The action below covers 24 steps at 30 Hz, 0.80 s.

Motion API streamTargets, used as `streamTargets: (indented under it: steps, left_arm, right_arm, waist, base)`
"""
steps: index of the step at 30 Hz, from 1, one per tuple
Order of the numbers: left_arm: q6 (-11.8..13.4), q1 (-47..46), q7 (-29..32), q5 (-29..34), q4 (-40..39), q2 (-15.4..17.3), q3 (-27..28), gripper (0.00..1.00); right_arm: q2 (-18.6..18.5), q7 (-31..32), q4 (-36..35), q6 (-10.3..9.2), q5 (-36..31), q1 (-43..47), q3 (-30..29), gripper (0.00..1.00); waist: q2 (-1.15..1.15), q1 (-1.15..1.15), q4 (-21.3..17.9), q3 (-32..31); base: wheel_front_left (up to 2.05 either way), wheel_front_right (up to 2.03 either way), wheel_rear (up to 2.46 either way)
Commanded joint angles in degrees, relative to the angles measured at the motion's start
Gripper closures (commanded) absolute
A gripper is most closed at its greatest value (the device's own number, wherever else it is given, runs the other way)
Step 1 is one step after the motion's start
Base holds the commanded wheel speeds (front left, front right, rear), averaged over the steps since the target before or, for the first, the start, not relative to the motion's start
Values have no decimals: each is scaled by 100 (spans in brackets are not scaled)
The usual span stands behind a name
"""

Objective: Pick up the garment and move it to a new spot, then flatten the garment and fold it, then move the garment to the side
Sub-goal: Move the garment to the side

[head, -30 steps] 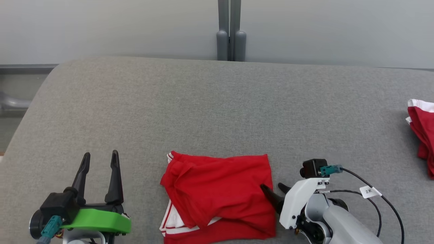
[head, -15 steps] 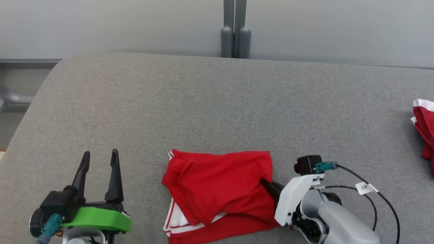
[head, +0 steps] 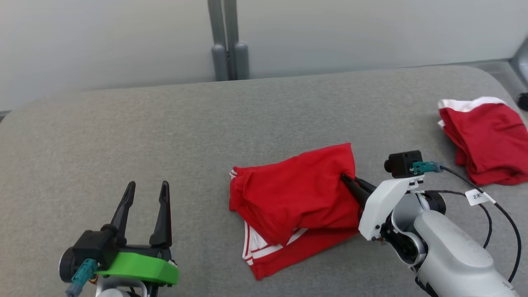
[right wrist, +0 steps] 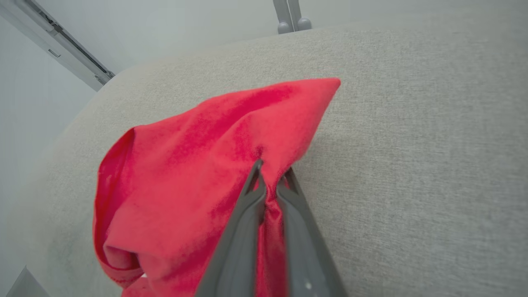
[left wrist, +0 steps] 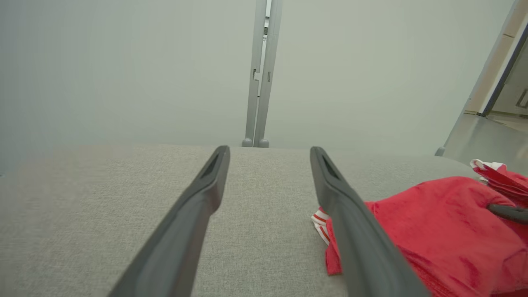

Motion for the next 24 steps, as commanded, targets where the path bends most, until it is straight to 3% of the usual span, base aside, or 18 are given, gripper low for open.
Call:
streamTargets:
  steps: [1,12,16,24]
  left_arm:
    - [-15,-30,-13,-74,-26,2,17,0]
    - [-16,-364,-13,-7,-139,161,-101,0]
    - [-16,-488,-13,18,-193,247,-132,0]
    - [-17,-847,-11,32,-220,517,-264,0]
  right_arm:
    - [-71,27,-83,-1,-59,-53,3,100]
    - [-297,31,-559,-1,-139,-196,-77,100]
    - [-318,-34,-568,-1,-180,-353,-71,100]
    - [-585,-135,-425,-1,-322,-1413,68,100]
  waist:
    - [0,0,-672,-2]
    - [0,0,-1729,432]
    - [0,0,-1788,658]
    - [0,0,-1497,1412]
  base:
    - [0,0,0]
    - [0,0,0]
    - [0,0,0]
    - [0,0,0]
